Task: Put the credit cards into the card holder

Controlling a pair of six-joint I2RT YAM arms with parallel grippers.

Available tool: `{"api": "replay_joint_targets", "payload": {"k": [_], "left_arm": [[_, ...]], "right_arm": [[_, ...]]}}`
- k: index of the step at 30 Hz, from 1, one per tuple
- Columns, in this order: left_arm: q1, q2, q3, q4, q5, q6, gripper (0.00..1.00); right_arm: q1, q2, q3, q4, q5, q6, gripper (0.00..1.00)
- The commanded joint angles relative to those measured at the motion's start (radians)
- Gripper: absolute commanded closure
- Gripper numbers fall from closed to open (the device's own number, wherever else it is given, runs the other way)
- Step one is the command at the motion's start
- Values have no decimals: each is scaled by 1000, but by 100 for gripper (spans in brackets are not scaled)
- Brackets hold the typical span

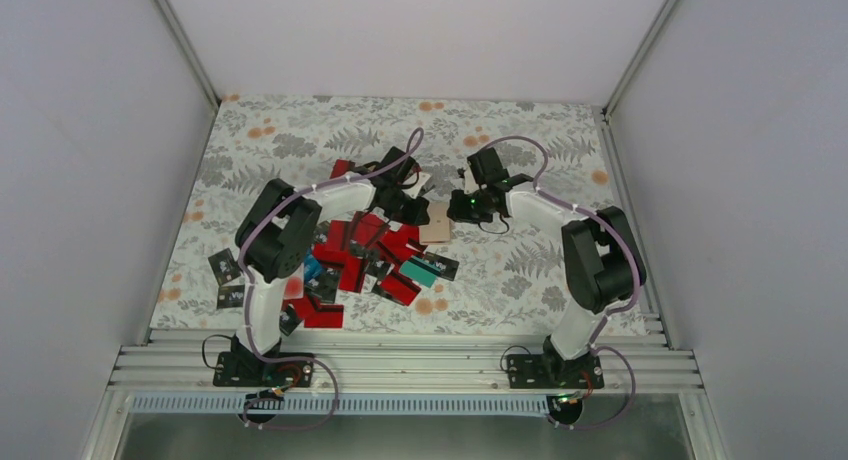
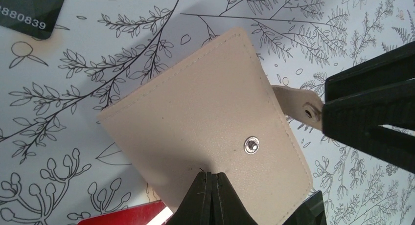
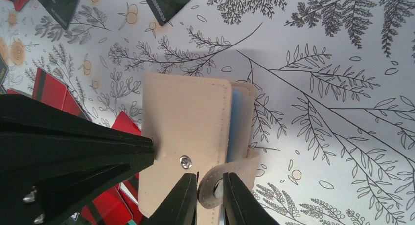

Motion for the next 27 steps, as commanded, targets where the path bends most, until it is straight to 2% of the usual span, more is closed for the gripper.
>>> {"api": "replay_joint_targets", "payload": {"k": [1, 10, 15, 27], "left_arm": [[-2, 34, 39, 5, 24, 8, 98], [-3, 59, 42, -2, 22, 9, 98], [-4, 69, 47, -5, 22, 9, 98], [-8, 78, 48, -2, 25, 8, 98]], "right_arm": [[13, 30, 13, -7, 28, -14, 83], [13, 41, 16, -12, 38, -11, 87], [13, 38, 17, -17, 49, -9, 95], [52, 43, 52, -23, 7, -6, 96]]}}
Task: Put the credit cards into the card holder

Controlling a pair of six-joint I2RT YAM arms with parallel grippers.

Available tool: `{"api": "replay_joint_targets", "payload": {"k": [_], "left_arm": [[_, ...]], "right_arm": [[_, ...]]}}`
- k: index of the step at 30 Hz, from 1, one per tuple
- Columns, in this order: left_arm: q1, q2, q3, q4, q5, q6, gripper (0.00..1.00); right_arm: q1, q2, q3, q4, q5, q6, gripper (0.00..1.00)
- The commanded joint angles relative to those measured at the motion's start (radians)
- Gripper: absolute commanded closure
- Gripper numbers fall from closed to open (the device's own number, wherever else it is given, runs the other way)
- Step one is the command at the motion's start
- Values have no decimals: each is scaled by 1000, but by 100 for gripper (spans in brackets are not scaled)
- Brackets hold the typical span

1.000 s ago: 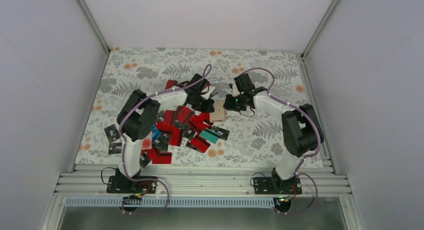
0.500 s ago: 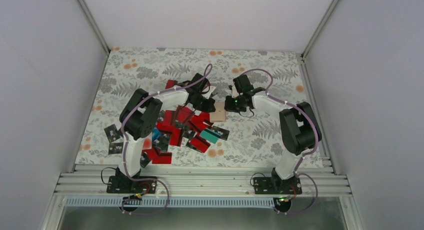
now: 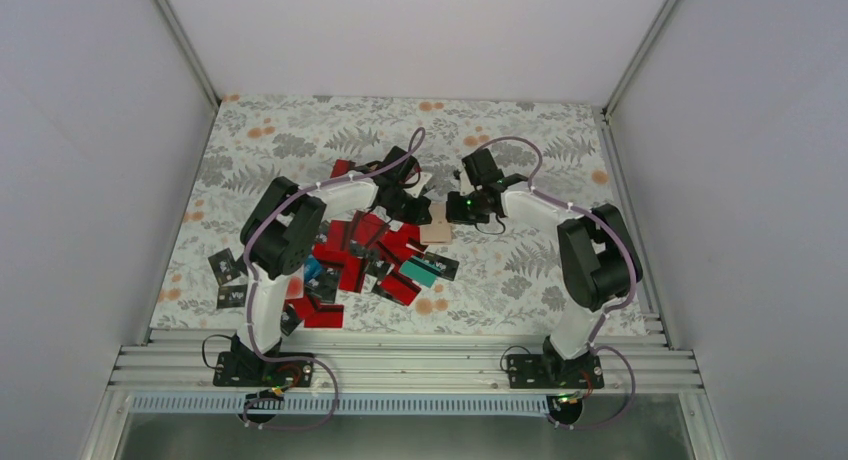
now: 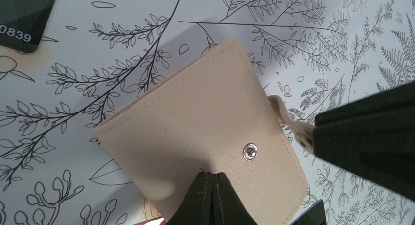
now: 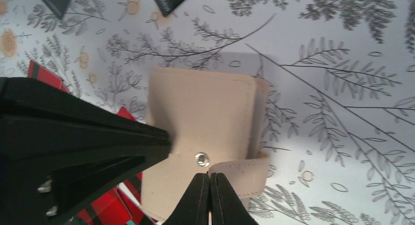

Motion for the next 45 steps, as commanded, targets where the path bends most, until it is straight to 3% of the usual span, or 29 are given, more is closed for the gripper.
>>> {"api": "replay_joint_targets", "payload": {"k": [1, 11, 21, 45], "left_arm": [[-8, 35, 16, -7, -1, 8, 98], [-9, 38, 12, -8, 0, 9, 98], [-9, 38, 10, -6, -2, 8, 98], [-14, 36, -7, 10, 6, -1, 98]], "right_arm": [[42, 26, 46, -14, -14, 1, 96], [72, 93, 82, -32, 45, 21, 96], [71, 26, 90, -91, 187, 27, 96], [78, 112, 114, -34, 65, 26, 96]]}}
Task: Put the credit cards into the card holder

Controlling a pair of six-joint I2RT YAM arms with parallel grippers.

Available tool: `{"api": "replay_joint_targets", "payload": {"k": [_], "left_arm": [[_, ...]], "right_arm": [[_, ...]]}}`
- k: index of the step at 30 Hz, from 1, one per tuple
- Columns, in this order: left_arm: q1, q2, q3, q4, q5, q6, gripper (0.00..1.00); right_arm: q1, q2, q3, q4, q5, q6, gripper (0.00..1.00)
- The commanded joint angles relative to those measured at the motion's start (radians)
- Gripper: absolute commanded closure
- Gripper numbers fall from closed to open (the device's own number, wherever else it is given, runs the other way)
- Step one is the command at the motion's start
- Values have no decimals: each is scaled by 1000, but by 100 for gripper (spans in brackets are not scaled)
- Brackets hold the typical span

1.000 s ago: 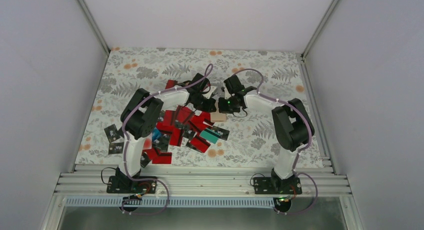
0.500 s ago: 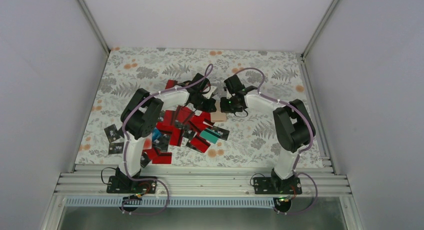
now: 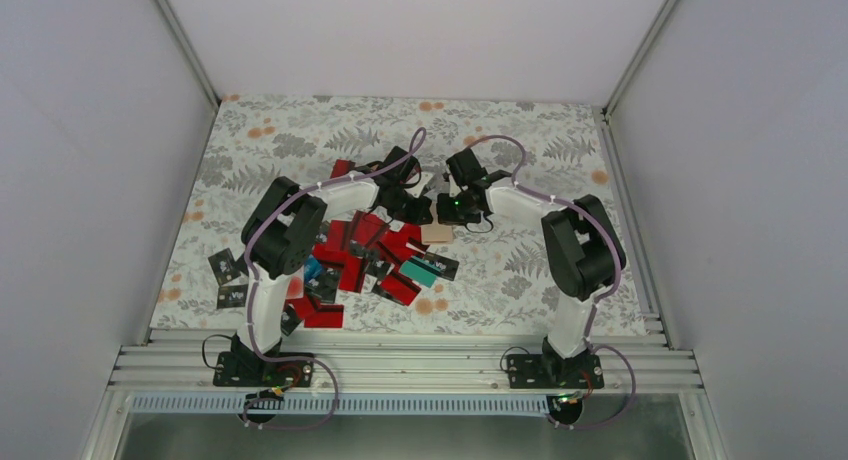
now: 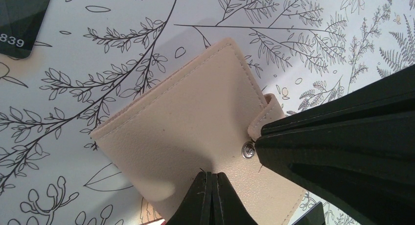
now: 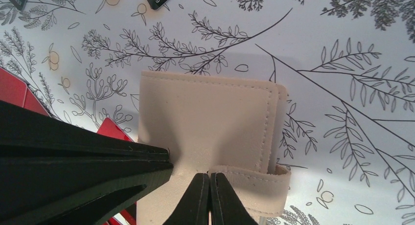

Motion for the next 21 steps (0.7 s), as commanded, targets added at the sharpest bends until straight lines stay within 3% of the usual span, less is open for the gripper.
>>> {"api": "replay_joint_targets", "payload": {"k": [1, 21], "left_arm": [[-11, 32, -11, 0, 2, -1, 98], [-15, 36, -5, -9, 4, 0, 98]], "right_arm": [[15, 19, 22, 23, -20, 5, 96], [28, 50, 23, 24, -31, -3, 96]]}}
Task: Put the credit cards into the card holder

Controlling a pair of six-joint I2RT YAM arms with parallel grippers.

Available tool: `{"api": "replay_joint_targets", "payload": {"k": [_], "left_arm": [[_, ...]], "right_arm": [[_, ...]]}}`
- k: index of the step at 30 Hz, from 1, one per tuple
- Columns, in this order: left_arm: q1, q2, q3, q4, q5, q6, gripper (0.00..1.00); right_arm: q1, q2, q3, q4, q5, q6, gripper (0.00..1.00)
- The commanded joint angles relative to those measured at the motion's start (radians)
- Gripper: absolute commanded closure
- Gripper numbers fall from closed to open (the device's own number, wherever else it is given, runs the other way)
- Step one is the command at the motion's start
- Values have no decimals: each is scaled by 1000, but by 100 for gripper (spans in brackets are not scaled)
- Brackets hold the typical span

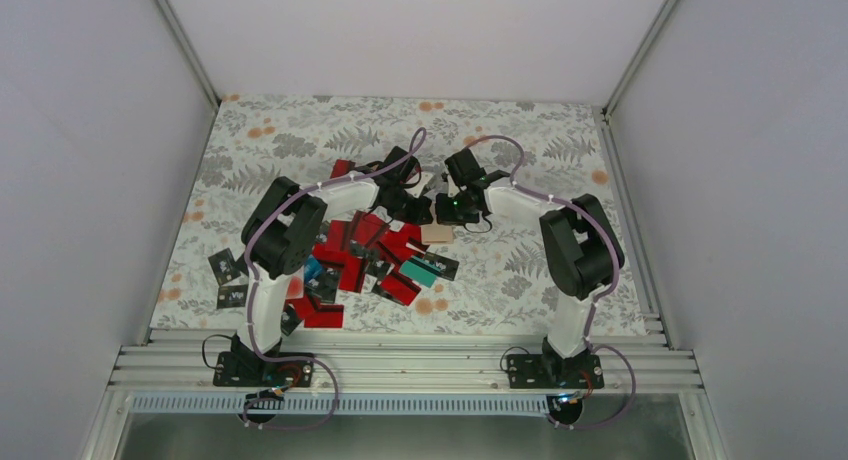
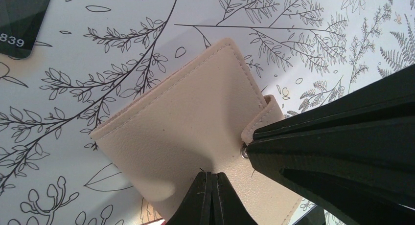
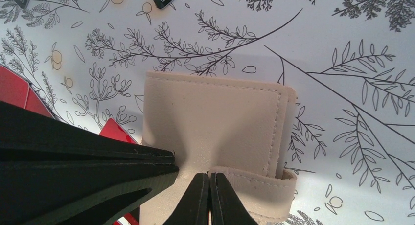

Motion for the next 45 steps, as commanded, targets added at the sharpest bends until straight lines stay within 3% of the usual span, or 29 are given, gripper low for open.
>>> {"api": "replay_joint_targets", "payload": {"k": [1, 19, 26, 38, 45], "left_arm": [[-14, 36, -4, -10, 3, 0, 98], [-16, 31, -12, -2, 4, -6, 98], [-16, 28, -8, -1, 8, -6, 98], [-16, 32, -3, -7, -6, -7, 98], [-16, 27, -2, -21, -24, -13, 98]], "right_arm": [[22, 43, 18, 14, -23, -2, 96], [51, 103, -7, -9, 22, 12, 96], [68, 75, -85, 15, 42, 36, 96], [65, -70, -290, 177, 92, 101, 96], [6, -114, -425, 381, -41, 104, 96]]}}
